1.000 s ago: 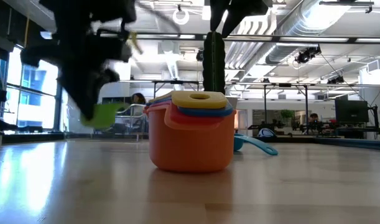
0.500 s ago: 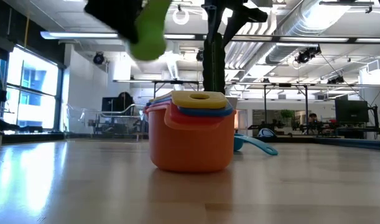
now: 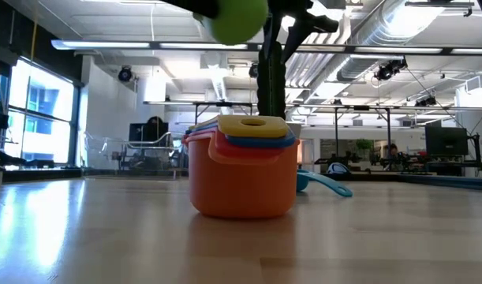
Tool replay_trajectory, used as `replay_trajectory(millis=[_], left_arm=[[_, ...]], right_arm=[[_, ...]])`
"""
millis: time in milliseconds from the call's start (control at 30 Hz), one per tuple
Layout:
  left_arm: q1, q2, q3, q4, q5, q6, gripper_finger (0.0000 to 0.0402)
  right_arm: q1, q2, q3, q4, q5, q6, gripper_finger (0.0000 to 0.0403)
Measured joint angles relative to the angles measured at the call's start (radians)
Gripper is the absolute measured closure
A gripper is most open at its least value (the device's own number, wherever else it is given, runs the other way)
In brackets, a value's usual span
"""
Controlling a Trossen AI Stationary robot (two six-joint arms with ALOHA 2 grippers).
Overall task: Nest measuring cups in basket
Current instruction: Stack the green measuring cup on the yellow measuring cup
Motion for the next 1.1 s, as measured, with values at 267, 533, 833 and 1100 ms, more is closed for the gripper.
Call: replay_trajectory(millis=[267,533,833,1100], left_arm=[[-0.01,0.099,0.032,-0.002,0.008,0.048,0.0394],[-0.029,0.134,0.032,-0.005,0.039,0.089,0.0394],[-0.04,0.19,0.032,-0.001,0.033,0.108,0.0394],[-0.041,0.224,0.031,-0.006,0.026,0.101,0.0394]], right_arm=[[0.003,0.0,0.0,0.001,-0.015,0.023,0.0258],[0.01,0.0,0.0,0.003,-0.012,0.026,0.0258],[0.021,0.0,0.0,0.005,-0.012,0.026,0.0258],[0.021,0.0,0.0,0.007,-0.014,0.026,0.0258]])
